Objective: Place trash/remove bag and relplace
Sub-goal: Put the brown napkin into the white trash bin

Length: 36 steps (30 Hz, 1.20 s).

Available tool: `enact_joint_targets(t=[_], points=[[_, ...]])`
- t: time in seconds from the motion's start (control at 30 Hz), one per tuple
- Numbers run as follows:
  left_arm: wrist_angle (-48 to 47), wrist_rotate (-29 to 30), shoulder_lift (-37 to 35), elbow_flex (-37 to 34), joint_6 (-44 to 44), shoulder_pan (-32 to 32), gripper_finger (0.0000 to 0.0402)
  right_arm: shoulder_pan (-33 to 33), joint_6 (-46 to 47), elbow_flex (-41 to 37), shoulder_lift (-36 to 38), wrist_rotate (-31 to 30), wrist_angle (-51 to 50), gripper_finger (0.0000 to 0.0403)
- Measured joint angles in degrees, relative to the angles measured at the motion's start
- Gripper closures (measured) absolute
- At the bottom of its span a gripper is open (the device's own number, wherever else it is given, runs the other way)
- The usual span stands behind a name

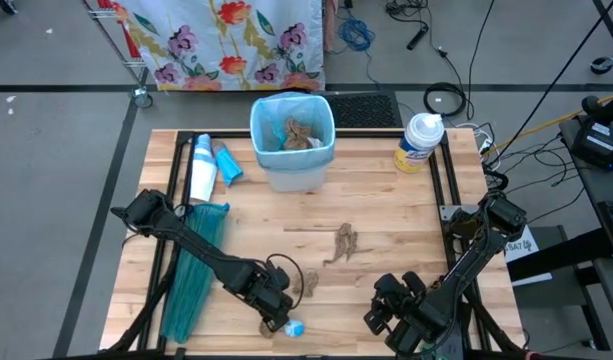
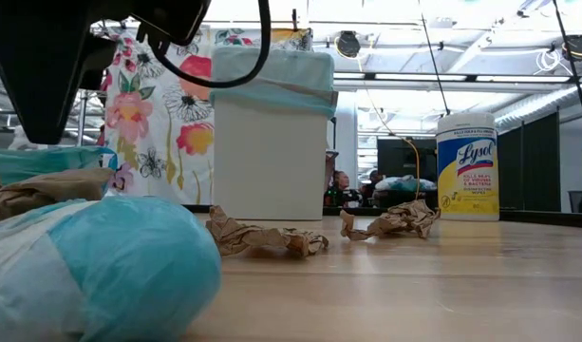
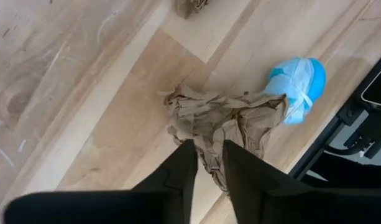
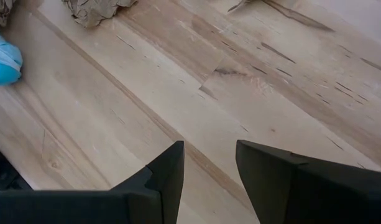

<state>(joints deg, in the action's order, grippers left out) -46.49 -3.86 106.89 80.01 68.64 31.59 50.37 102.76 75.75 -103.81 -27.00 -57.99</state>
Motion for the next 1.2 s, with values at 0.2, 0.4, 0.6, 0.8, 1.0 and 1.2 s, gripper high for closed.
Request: enact_joint_targets(t=[0.2, 0.4, 0.6, 0.8, 1.0, 1.2], points=[[0.0, -0.2, 0.0, 0.0, 0.7, 0.0, 0.0264, 0.0, 0.0, 0.0, 0.0, 0.0, 0.9, 0.0264], [-0.1, -4.0, 0.0, 0.0, 5.7, 0.2, 0.0239, 0.0, 0.0, 0.0, 0.0, 0.0, 2.2, 0.0264], [0.9, -4.9, 2.1, 0.0, 7.5, 0.8, 0.0237, 0.0, 0.0, 0.0, 0.0, 0.0, 3.9, 0.0264], [1.9, -8.2, 6.1, 0.0, 7.5, 1.2, 0.024, 0.0, 0.0, 0.0, 0.0, 0.0, 4.6, 0.0264], [4.0, -9.4, 7.3, 0.0, 5.9, 1.6, 0.0327, 0.0, 0.4, 0.0, 0.0, 0.0, 5.6, 0.0264], [3.7, -6.8, 5.5, 0.1, 2.6, 1.7, 0.0396, 0.0, 1.4, 0.0, 0.0, 0.0, 5.4, 0.0264]])
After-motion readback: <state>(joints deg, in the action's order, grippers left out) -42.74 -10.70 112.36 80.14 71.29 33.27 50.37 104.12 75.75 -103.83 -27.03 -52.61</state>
